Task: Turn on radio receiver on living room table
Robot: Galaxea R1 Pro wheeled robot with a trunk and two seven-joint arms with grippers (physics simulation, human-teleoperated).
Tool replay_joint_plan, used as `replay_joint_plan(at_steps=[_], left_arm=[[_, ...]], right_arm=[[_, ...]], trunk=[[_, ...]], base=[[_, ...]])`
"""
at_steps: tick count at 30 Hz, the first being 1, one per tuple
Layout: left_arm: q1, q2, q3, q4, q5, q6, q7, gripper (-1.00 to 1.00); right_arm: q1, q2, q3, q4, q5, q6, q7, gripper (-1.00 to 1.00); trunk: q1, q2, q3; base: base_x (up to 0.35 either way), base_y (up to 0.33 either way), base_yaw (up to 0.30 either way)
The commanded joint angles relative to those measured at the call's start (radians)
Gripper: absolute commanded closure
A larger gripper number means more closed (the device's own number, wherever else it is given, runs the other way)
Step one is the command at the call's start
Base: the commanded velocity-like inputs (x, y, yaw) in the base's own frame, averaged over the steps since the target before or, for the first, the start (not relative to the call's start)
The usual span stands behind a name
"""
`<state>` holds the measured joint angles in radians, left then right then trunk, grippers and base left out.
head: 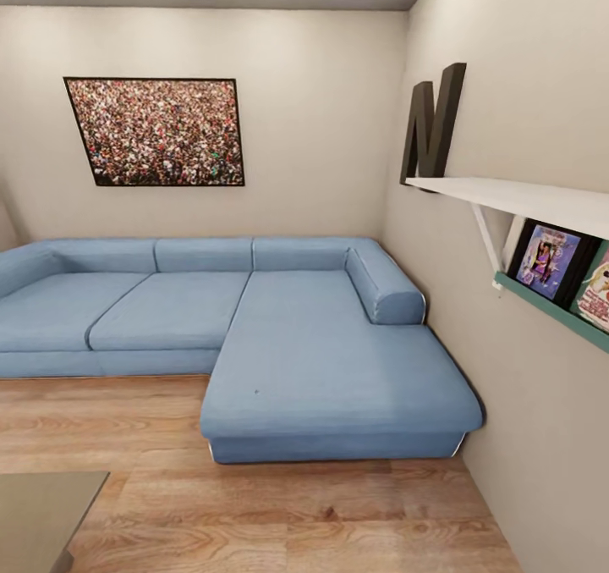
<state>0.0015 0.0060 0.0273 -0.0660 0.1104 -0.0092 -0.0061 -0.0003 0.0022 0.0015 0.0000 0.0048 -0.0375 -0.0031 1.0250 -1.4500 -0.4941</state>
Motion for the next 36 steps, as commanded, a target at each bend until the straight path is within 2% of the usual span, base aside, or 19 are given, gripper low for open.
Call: replay_joint_plan(at_steps=[1,10,36], left_arm=[[0.000,0.000,0.000,0.000,0.000,0.000,0.000,-1.00],[0.000,0.000,0.000,0.000,0.000,0.000,0.000,-1.00],[0.000,-0.001,0.000,0.000,0.000,0.000,0.000,-1.00]], right_arm=[[0.000,0.000,0.000,0.000,0.000,0.000,0.000,-1.00],[0.000,0.000,0.000,0.000,0.000,-0.002,0.000,-1.00],[0.000,0.001,0.000,0.000,0.000,-0.002,0.000,-1.00]], trunk=[[0.000,0.000,0.000],[0.000,0.000,0.000],[0.000,0.000,0.000]], base=[[0.178,0.000,0.000],[0.040,0.000,0.061],[0.000,0.000,0.268]])
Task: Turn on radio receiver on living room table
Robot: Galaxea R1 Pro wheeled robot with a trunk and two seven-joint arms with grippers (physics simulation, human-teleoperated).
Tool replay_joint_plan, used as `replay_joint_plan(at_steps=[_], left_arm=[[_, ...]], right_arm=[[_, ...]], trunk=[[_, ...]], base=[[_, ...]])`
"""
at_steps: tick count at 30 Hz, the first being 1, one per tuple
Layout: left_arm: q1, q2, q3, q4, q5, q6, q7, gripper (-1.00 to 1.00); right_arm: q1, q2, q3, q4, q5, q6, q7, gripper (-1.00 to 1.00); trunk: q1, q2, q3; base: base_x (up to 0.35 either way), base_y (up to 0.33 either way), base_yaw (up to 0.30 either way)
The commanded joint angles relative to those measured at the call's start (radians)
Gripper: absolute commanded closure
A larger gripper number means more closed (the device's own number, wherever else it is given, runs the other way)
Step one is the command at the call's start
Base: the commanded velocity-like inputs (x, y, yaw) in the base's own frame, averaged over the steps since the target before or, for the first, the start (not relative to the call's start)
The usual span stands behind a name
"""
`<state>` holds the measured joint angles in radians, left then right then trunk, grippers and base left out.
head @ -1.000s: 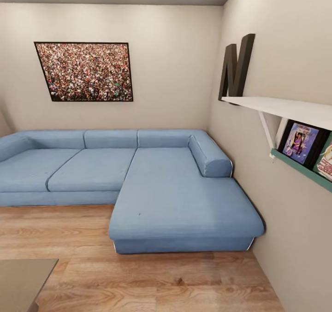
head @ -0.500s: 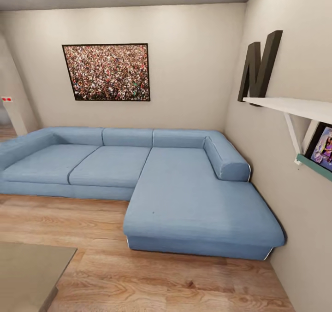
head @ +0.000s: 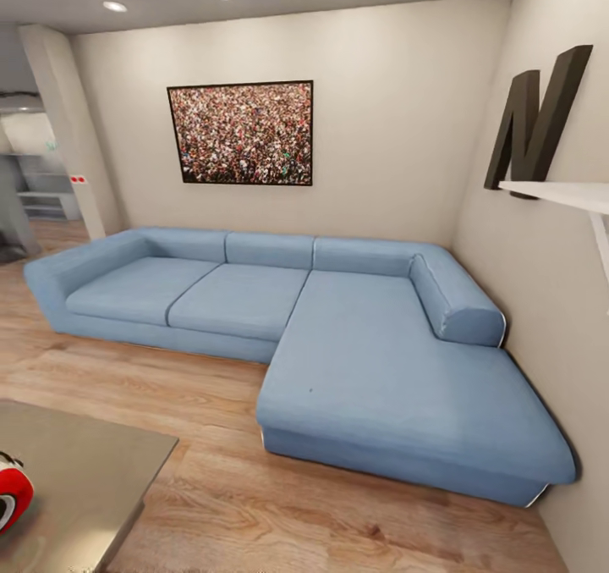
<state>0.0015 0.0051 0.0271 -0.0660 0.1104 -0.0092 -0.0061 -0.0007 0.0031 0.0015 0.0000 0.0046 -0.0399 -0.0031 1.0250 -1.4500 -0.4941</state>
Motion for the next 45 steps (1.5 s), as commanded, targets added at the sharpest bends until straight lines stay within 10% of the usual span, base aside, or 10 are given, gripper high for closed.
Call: replay_joint_plan(at_steps=[1,45], left_arm=[[0.000,0.000,0.000,0.000,0.000,0.000,0.000,-1.00],[0.000,0.000,0.001,0.000,0.000,0.000,0.000,-1.00]], right_arm=[[0.000,0.000,0.000,0.000,0.000,0.000,0.000,-1.00],[0.000,0.000,0.002,0.000,0.001,0.000,0.000,-1.00]], trunk=[[0.000,0.000,0.000],[0.000,0.000,0.000]], base=[[0.000,0.000,0.274],[0.000,0.000,0.275]])
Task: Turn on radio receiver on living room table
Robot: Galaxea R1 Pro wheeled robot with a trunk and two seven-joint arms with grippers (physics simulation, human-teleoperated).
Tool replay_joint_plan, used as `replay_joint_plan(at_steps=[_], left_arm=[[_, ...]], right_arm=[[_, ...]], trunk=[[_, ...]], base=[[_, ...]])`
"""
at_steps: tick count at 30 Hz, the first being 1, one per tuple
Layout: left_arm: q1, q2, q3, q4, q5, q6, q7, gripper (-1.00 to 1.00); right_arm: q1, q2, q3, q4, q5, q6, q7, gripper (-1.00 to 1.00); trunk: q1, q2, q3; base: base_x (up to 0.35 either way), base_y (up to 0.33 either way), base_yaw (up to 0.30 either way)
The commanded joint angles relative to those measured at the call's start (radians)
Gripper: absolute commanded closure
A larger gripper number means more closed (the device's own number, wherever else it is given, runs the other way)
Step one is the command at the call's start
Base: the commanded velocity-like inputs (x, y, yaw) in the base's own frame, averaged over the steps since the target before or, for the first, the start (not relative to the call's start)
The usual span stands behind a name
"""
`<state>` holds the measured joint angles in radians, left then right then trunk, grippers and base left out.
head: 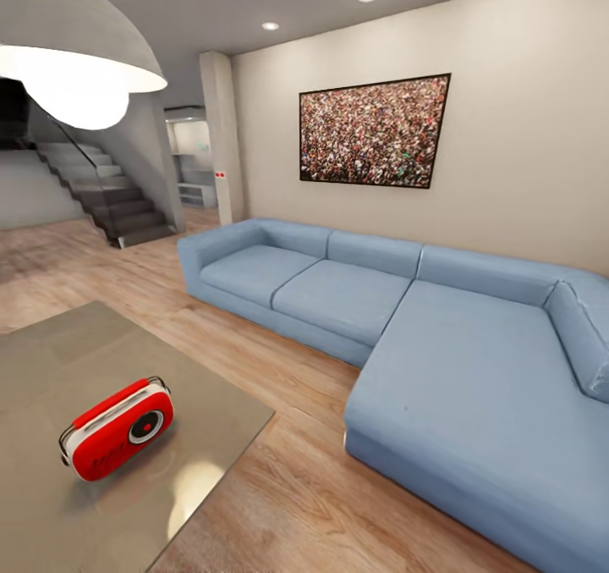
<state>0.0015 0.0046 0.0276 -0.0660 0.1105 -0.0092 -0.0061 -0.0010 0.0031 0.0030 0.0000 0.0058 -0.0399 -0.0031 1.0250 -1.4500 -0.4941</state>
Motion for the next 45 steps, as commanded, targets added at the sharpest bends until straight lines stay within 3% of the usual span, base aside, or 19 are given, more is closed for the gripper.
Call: replay_joint_plan(at_steps=[1,13,35,45], left_arm=[[0.000,0.000,0.000,0.000,0.000,0.000,0.000,-1.00],[0.000,0.000,0.001,0.000,0.000,0.000,0.000,-1.00],[0.000,0.001,0.002,0.000,0.000,0.000,0.000,-1.00],[0.000,0.000,0.002,0.000,-0.001,0.000,0.000,-1.00]], right_arm=[[0.000,0.000,0.000,0.000,0.000,0.000,0.000,-1.00],[0.000,-0.001,0.000,0.000,0.001,0.001,0.001,-1.00],[0.000,0.000,0.000,0.000,0.002,0.001,0.000,-1.00],[0.000,-0.001,0.000,0.000,0.002,0.000,0.000,-1.00]], trunk=[[0.000,0.000,0.000],[0.000,0.000,0.000],[0.000,0.000,0.000],[0.000,0.000,0.000]], base=[[0.000,0.000,0.274],[0.017,0.000,0.218],[0.298,0.000,0.008],[0.090,0.000,0.244]])
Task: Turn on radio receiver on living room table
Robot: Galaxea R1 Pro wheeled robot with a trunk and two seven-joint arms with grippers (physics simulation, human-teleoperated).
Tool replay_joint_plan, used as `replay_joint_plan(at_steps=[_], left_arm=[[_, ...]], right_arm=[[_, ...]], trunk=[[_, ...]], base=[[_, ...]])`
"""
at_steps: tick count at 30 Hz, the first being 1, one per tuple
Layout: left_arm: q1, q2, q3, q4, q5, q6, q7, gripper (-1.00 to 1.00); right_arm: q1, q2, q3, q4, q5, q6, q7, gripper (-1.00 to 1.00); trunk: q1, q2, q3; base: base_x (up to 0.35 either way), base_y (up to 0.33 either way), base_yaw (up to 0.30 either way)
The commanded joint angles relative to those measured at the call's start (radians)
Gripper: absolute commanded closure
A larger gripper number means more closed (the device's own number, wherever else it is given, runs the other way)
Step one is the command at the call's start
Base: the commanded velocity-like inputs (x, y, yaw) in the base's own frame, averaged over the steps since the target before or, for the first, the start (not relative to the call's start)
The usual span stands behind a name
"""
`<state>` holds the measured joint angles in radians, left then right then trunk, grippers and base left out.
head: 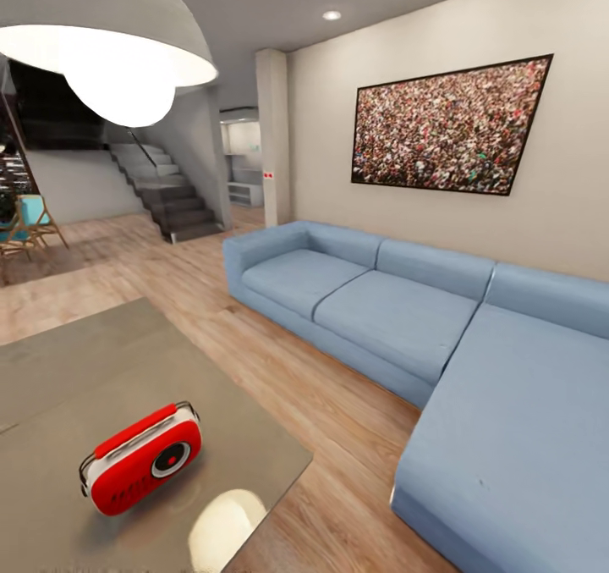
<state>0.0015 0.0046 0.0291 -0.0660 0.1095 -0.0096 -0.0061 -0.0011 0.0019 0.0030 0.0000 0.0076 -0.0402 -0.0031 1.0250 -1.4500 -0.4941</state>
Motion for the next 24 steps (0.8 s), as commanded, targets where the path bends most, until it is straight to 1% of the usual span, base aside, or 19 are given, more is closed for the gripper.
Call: replay_joint_plan(at_steps=[1,24], left_arm=[[0.000,0.000,0.000,0.000,0.000,0.000,0.000,-1.00],[0.000,0.000,-0.001,0.000,0.000,0.000,0.000,-1.00]], right_arm=[[0.000,0.000,0.000,0.000,0.000,0.000,0.000,-1.00],[0.000,0.001,0.000,0.000,0.000,0.000,0.000,-1.00]], trunk=[[0.000,0.000,0.000],[0.000,0.000,0.000]], base=[[0.006,0.000,0.274],[0.000,0.000,0.275]])
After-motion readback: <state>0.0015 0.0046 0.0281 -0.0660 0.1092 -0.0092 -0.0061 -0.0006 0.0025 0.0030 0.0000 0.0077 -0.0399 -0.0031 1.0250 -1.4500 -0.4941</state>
